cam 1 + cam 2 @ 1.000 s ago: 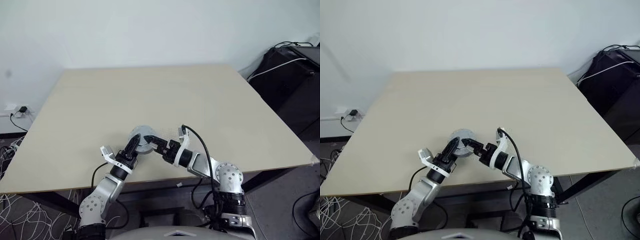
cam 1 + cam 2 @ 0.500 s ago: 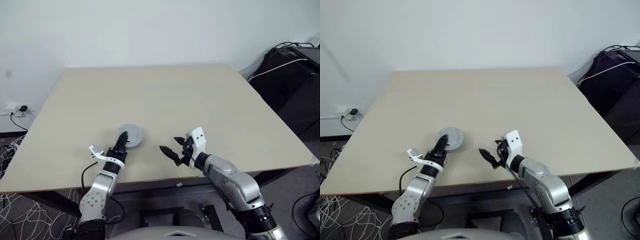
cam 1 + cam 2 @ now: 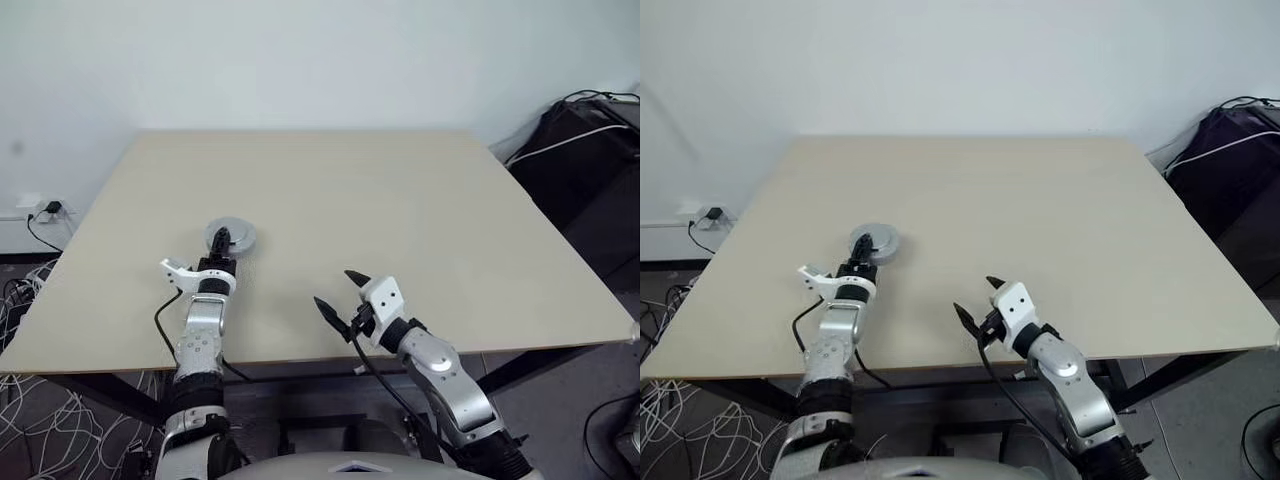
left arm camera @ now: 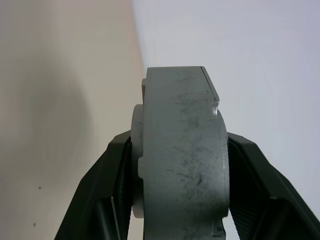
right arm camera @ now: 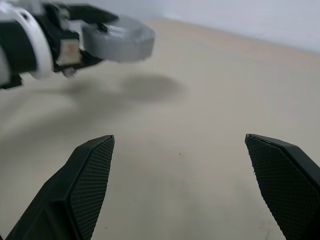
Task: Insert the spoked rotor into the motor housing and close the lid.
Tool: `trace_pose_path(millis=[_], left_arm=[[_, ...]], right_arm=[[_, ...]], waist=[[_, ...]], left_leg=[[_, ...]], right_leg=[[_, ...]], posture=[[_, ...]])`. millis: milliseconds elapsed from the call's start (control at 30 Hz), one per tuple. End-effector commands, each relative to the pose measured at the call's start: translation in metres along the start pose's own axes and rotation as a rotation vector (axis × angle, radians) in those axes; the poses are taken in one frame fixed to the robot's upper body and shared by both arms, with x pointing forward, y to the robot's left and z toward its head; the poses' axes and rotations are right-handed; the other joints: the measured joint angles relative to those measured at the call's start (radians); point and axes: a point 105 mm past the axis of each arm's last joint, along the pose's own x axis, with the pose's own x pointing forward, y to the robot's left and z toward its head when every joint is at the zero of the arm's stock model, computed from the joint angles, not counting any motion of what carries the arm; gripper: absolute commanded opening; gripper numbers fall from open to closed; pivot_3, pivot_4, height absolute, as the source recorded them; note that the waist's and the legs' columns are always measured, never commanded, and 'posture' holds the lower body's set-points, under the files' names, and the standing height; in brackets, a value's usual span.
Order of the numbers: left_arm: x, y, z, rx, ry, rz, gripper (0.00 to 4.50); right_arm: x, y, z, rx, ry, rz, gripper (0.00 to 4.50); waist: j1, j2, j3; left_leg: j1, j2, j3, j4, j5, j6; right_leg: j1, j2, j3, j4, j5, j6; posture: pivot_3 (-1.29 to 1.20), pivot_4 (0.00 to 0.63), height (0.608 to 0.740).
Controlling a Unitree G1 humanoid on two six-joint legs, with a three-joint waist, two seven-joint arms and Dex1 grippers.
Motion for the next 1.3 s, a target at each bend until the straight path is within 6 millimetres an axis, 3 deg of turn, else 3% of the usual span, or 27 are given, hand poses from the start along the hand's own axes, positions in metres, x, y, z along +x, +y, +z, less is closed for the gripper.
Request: trace_pose_path(millis=[33, 500, 867, 1100, 1300], left_arm=[[0.013, -0.014, -0.009, -0.015, -0.024, -0.02, 2.13], [0.044, 0.001, 0.004, 0.038, -0.084, 0.11, 2.13], [0.043, 0.027, -0.005, 0.115, -0.051, 0.277, 2.13], [0.028, 0.045, -0.018, 0.166, -0.002, 0.369, 4.38], [0.008, 0.056, -0.027, 0.17, 0.028, 0.417, 4.45]], right_arm=[[-0.006, -0.01, 0.009, -0.042, -0.061, -0.042, 4.5], [-0.016, -0.015, -0.006, -0.028, -0.059, -0.114, 4.5], [-0.014, -0.014, -0.007, -0.018, -0.044, -0.118, 4.5], [-0.013, -0.014, -0.007, -0.011, -0.038, -0.121, 4.5], [-0.012, -0.014, -0.006, 0.002, -0.037, -0.127, 4.5]], waist=[[-0.001, 0.0, 0.0], [-0.004, -0.002, 0.001], [-0.002, -0.002, 0.0], [-0.004, 0.0, -0.007], [-0.007, 0.005, -0.017]], left_leg=[[0.0, 0.0, 0.0, 0.0, 0.0, 0.0], [0.0, 0.001, 0.0, 0.001, 0.0, -0.001], [0.001, 0.001, 0.0, 0.001, 0.001, -0.001], [0.003, 0.001, 0.0, 0.002, -0.001, 0.002], [0.004, 0.001, 0.0, 0.002, -0.001, 0.002]], right_leg=[[0.0, 0.0, 0.0, 0.0, 0.0, 0.0], [0.0, 0.001, 0.0, 0.001, 0.001, 0.001], [0.002, 0.001, 0.0, 0.001, 0.001, 0.002], [0.003, 0.001, 0.0, 0.003, 0.002, 0.002], [0.004, 0.001, 0.001, 0.002, 0.002, 0.002]], posture=[[0.0, 0.0, 0.74], [0.0, 0.0, 0.74], [0.0, 0.0, 0.74], [0.0, 0.0, 0.74], [0.0, 0.0, 0.74]])
